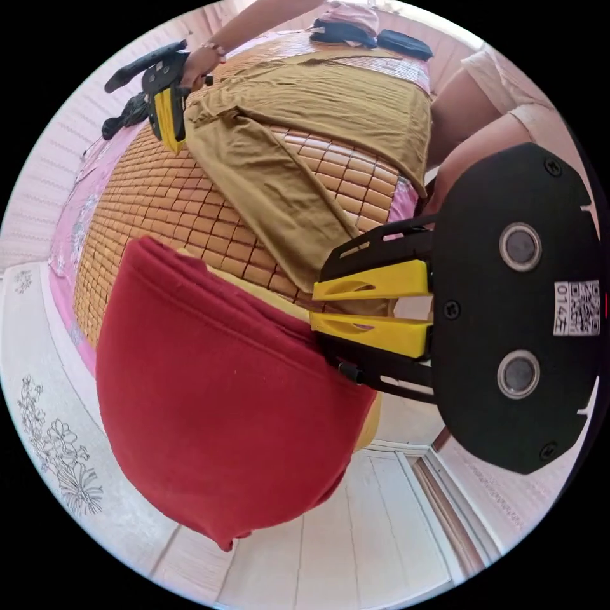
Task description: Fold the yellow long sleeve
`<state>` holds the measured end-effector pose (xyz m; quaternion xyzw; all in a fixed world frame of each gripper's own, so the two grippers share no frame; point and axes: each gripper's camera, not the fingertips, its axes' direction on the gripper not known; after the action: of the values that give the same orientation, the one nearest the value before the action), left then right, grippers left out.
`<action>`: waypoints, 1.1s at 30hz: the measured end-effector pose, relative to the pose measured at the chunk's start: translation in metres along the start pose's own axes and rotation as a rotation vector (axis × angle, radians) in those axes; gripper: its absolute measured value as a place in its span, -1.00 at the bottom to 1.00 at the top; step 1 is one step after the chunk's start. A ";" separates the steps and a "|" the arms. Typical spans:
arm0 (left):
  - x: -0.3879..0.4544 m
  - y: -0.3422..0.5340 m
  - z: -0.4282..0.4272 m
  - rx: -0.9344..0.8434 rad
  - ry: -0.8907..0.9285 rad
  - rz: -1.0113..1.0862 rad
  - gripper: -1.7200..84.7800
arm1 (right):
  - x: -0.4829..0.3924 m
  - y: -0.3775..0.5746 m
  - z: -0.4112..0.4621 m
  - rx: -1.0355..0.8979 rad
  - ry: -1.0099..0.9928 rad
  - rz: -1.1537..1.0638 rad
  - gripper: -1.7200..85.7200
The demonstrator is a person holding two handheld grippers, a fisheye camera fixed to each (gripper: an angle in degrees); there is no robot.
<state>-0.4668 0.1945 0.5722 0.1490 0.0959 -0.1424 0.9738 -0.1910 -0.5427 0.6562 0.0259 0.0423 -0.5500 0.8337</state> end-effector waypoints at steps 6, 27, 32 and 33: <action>0.016 0.017 0.001 0.018 -0.022 -0.049 -0.82 | 0.015 0.040 -0.011 -0.004 0.011 0.103 -0.96; 0.032 0.053 0.046 -0.128 0.002 0.131 -0.98 | -0.068 0.233 -0.073 0.080 -0.411 0.488 -0.97; 0.045 0.064 -0.021 0.054 0.155 0.246 -0.98 | -0.074 0.270 -0.098 0.169 -0.446 0.551 -0.96; 0.046 0.065 -0.030 0.079 0.216 0.239 -0.98 | -0.075 0.280 -0.105 0.194 -0.459 0.556 -0.95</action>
<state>-0.4083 0.2521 0.5504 0.2118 0.1759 -0.0122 0.9613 0.0325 -0.3542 0.5579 -0.0086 -0.2066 -0.2954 0.9327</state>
